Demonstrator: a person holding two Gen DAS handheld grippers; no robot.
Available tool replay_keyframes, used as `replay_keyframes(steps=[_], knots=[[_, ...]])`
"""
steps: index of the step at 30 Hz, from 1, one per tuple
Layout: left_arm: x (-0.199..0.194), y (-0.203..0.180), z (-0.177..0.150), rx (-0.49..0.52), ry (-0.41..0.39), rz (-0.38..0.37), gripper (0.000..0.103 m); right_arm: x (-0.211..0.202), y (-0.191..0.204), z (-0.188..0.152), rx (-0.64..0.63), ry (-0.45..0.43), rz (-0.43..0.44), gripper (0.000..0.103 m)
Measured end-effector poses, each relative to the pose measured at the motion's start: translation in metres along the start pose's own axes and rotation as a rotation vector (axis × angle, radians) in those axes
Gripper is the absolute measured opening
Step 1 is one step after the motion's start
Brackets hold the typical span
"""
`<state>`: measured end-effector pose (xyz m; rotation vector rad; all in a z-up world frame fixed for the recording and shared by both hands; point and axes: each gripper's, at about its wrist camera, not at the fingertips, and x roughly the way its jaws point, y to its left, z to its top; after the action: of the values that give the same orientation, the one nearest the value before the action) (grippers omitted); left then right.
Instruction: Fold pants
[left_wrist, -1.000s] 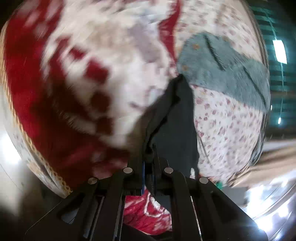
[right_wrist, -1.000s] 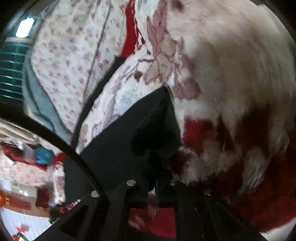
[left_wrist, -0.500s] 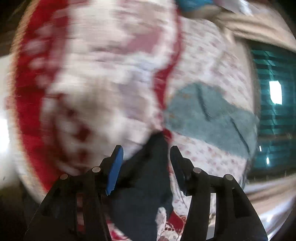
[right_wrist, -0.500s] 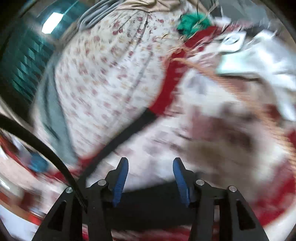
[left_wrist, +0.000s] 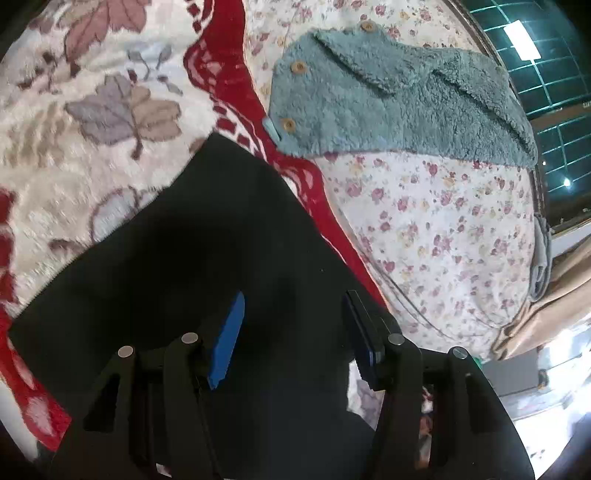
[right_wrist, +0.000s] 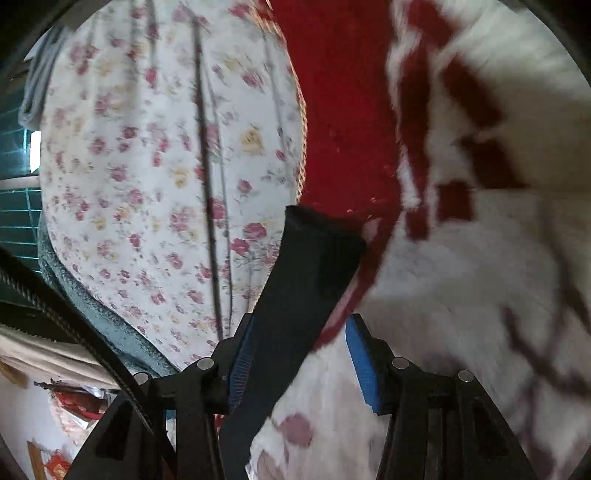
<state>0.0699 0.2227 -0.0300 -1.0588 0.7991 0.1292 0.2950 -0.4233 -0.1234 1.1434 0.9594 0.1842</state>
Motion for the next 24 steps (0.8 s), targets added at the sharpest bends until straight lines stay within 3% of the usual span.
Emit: replay_keyframes(steps=[5, 6, 7, 8, 13, 20, 24], knots=[[0.018, 0.005, -0.006, -0.044, 0.076, -0.018, 0.053, 0.021, 0.004, 0.016, -0.034, -0.014, 0.009, 0.046], [0.018, 0.002, -0.009, -0.041, 0.080, -0.016, 0.053, 0.027, 0.007, 0.018, -0.052, -0.012, -0.008, 0.041], [0.019, 0.001, -0.009, -0.036, 0.080, -0.013, 0.053, 0.029, 0.011, 0.018, -0.084, -0.013, -0.057, 0.017], [0.018, 0.000, -0.009, -0.034, 0.076, -0.011, 0.053, 0.031, 0.012, 0.017, -0.104, -0.012, -0.129, 0.005], [0.012, 0.007, -0.006, -0.054, 0.046, 0.003, 0.053, 0.011, 0.032, -0.003, -0.275, -0.058, -0.267, 0.003], [0.010, 0.017, -0.005, -0.086, 0.048, 0.007, 0.053, -0.071, 0.014, -0.031, -0.218, -0.099, -0.216, 0.003], [0.006, 0.016, -0.004, -0.080, 0.036, 0.005, 0.053, -0.112, -0.002, -0.047, -0.172, -0.101, -0.239, 0.003]])
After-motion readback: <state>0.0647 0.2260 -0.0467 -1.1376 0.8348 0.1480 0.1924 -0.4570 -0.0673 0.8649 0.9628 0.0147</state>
